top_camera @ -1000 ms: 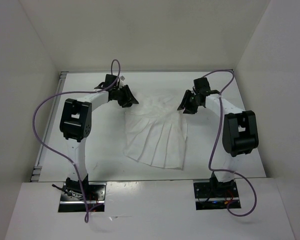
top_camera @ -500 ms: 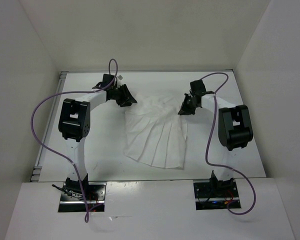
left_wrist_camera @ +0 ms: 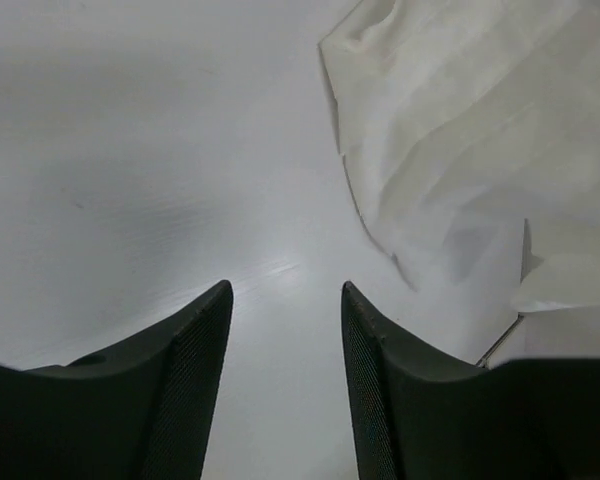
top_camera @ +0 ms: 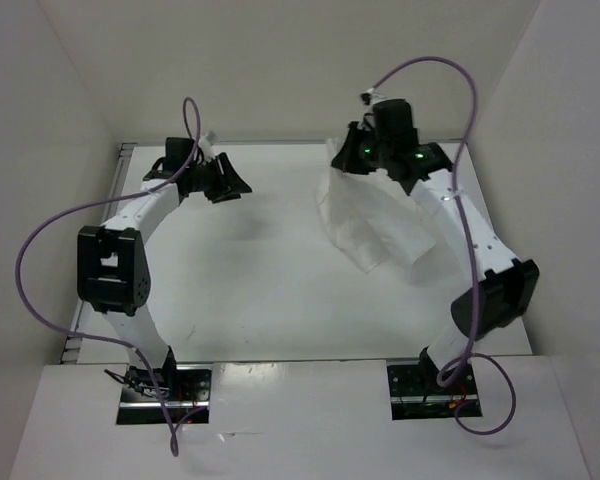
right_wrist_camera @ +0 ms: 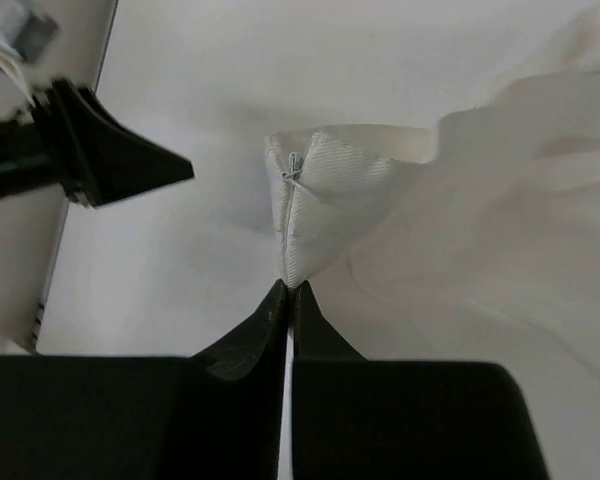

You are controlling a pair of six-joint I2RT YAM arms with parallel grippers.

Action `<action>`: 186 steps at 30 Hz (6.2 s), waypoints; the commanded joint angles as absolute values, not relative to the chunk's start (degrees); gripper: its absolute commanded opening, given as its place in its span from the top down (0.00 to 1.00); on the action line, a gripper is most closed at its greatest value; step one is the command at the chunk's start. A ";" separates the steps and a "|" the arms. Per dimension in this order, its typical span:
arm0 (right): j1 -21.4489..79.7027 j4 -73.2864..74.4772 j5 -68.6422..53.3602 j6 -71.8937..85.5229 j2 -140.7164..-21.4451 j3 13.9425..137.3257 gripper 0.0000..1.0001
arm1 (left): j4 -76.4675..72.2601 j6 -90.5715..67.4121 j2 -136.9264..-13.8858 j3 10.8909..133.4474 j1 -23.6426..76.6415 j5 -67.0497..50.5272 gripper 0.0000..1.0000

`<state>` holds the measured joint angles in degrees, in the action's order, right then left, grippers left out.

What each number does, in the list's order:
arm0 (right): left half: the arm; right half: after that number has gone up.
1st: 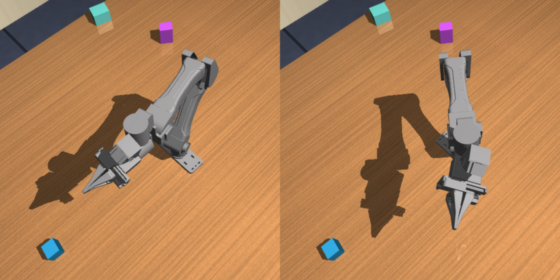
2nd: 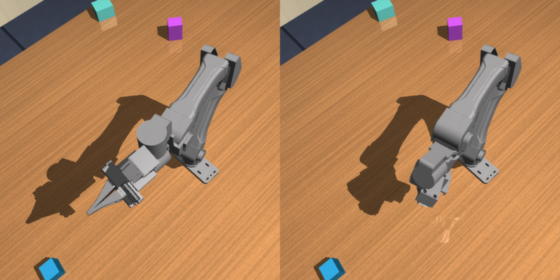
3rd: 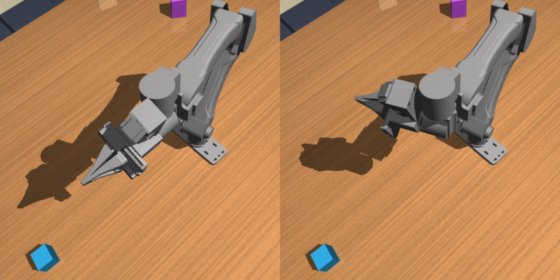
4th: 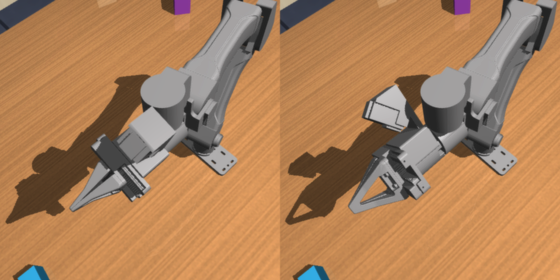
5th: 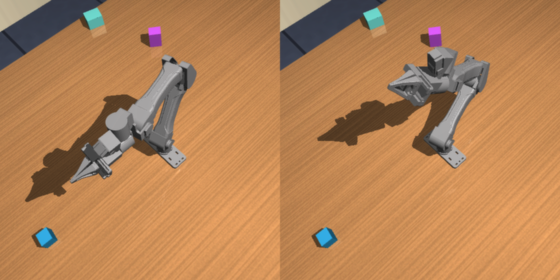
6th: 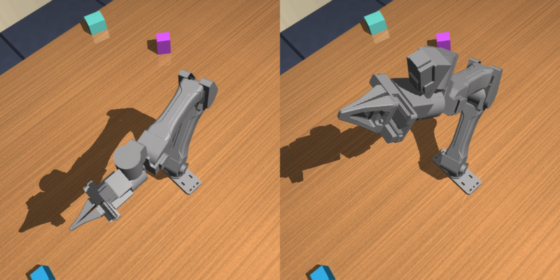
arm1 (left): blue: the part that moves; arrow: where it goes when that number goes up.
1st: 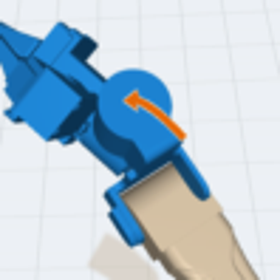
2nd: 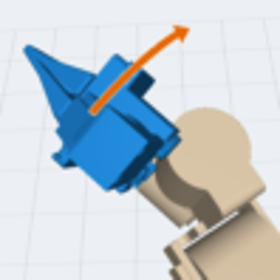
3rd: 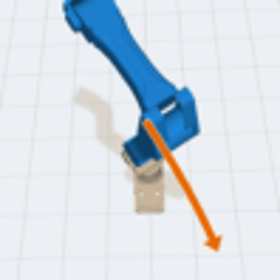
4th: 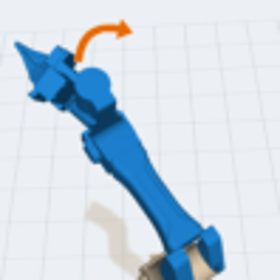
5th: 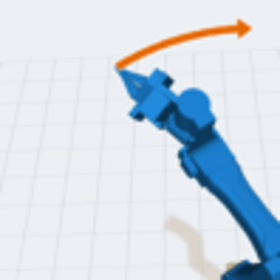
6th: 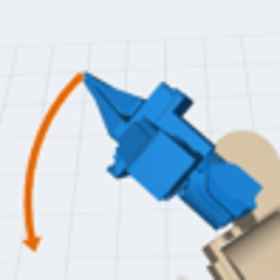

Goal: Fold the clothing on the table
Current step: Flatten the skirt out

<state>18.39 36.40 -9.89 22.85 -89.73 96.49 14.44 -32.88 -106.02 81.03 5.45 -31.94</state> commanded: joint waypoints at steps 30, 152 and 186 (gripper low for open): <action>7.58 32.09 -28.52 28.73 -90.85 80.88 1.00 | 12.93 -34.71 -84.28 70.75 -9.05 -37.95 0.41; 2.90 38.49 -27.42 10.28 -69.01 80.51 0.94 | 12.66 -29.70 -94.41 93.97 5.71 -45.61 1.00; 2.56 32.70 -26.90 20.92 -91.56 76.90 1.00 | 11.60 -36.21 -111.42 89.19 4.57 -47.55 1.00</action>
